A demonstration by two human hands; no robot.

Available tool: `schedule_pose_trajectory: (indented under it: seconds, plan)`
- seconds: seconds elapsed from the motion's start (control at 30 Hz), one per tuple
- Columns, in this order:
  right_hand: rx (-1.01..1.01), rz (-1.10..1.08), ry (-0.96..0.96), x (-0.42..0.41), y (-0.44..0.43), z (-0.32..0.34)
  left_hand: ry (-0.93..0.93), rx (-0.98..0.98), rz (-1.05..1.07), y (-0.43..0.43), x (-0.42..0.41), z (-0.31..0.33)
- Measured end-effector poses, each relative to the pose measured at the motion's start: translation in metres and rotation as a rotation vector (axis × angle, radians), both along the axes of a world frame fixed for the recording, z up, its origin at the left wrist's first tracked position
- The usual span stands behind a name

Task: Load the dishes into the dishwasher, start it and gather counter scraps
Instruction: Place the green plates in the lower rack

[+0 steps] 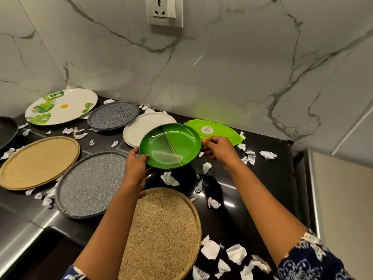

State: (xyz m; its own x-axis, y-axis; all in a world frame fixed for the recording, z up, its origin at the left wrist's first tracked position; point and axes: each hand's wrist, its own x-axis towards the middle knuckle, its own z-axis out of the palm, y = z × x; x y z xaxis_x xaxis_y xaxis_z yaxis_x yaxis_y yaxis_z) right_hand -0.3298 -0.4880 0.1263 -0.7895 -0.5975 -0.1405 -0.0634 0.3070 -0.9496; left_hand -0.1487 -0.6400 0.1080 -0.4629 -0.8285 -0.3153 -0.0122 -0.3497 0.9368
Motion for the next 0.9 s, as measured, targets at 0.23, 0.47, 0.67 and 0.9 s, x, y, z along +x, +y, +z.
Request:
schedule_pose_trajectory:
  seconds: [0.23,0.47,0.67,0.9]
  plan:
    - [0.648,0.248,0.673,-0.076,-0.036,-0.025,0.111,0.098,0.152,-0.028,0.006,0.007]
    - [0.952,0.660,1.115,-0.116,-0.053,-0.034,0.126,0.130,0.199,-0.043,0.006,-0.003]
    - [1.044,0.785,1.385,-0.098,-0.066,-0.020,0.135,0.133,0.215,-0.046,-0.002,-0.002]
    - [0.895,0.474,1.620,-0.100,-0.074,0.008,0.147,0.124,0.216,-0.038,-0.007,0.010]
